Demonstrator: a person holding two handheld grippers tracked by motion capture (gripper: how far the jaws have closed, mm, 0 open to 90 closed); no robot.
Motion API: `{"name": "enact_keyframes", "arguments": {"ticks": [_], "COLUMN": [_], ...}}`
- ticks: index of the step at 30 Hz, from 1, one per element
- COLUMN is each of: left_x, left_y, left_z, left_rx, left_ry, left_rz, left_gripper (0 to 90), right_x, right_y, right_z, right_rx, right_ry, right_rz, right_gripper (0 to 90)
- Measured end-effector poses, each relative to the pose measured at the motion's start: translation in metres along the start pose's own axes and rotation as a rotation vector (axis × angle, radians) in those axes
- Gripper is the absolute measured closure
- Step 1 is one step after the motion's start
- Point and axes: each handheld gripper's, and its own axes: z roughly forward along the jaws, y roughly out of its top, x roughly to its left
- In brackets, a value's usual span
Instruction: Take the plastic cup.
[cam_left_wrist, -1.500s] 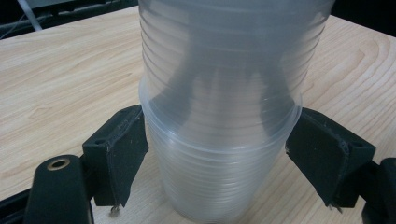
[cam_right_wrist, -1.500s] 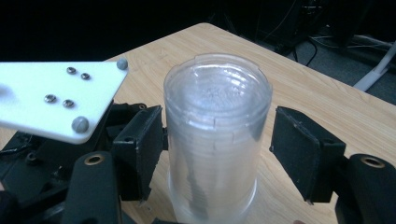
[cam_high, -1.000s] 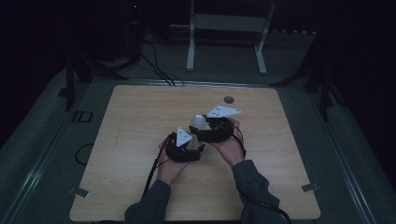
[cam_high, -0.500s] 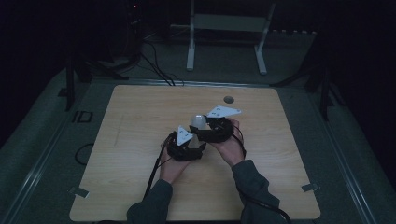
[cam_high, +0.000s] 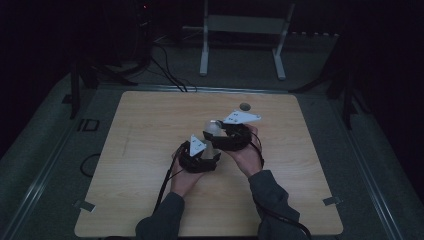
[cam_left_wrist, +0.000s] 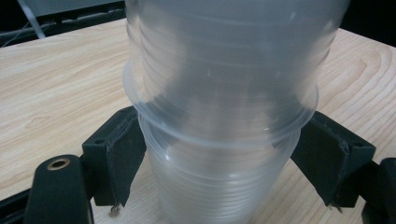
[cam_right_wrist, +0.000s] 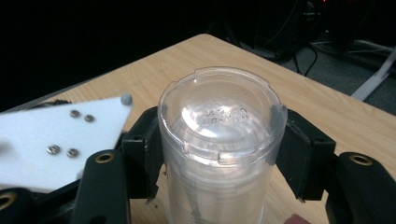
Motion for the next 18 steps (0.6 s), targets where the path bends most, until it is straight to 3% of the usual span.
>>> {"name": "enact_keyframes", "arguments": {"ticks": [8,18], "left_x": [0.0,-0.001], "left_y": [0.0,0.003], "left_z": [-0.001,-0.007], "left_rx": [0.001,-0.036], "left_ry": [0.001,0.002], "left_rz": [0.001,-0.009], "left_gripper": [20.1,16.5], "right_x": [0.001,0.002], "right_y": [0.007,0.017], "right_z": [-0.007,-0.018], "right_rx": [-0.025,-0.057], "right_ry": [-0.005,-0.012], "right_rz": [-0.006,-0.022], "right_gripper": [38.8,38.8]}}
